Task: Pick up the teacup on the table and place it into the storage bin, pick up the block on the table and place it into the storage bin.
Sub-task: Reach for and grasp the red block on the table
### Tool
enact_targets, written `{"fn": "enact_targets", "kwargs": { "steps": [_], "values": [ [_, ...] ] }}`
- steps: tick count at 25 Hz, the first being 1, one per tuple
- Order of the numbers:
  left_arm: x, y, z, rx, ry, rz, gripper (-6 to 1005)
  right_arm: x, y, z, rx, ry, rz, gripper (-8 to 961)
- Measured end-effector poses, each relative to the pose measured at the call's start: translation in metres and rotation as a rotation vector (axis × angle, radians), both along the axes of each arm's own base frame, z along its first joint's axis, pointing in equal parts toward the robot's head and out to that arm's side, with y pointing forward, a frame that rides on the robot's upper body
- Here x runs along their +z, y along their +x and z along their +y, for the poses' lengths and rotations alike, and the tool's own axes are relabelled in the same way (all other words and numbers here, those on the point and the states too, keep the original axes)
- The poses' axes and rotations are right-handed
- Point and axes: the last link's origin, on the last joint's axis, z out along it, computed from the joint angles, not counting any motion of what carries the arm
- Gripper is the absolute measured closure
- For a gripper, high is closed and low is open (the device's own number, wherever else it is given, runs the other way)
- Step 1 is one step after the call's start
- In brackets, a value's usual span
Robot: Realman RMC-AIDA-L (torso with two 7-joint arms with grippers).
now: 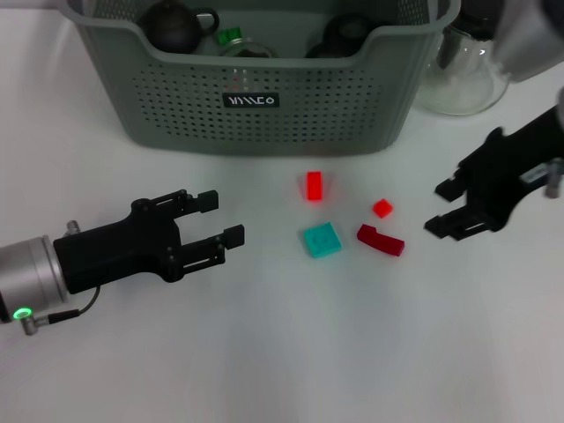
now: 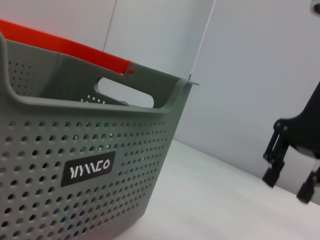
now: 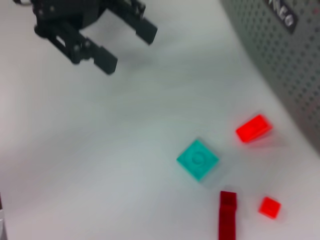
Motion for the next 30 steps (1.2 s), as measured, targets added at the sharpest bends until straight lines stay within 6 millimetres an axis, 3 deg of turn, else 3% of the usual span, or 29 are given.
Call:
{"fn": "enact_targets", "kwargs": {
  "steps": [11, 30],
  "values": [
    [0.001, -0.001, 0.000, 0.008, 0.009, -0.004, 293, -0.052, 0.021, 0.015, -0.043, -0.043, -0.073, 480],
    [0.000, -0.001, 0.005, 0.014, 0.016, 0.012, 293, -0.091, 0.043, 0.023, -0.078, -0.008, -0.072, 551]
  ]
}}
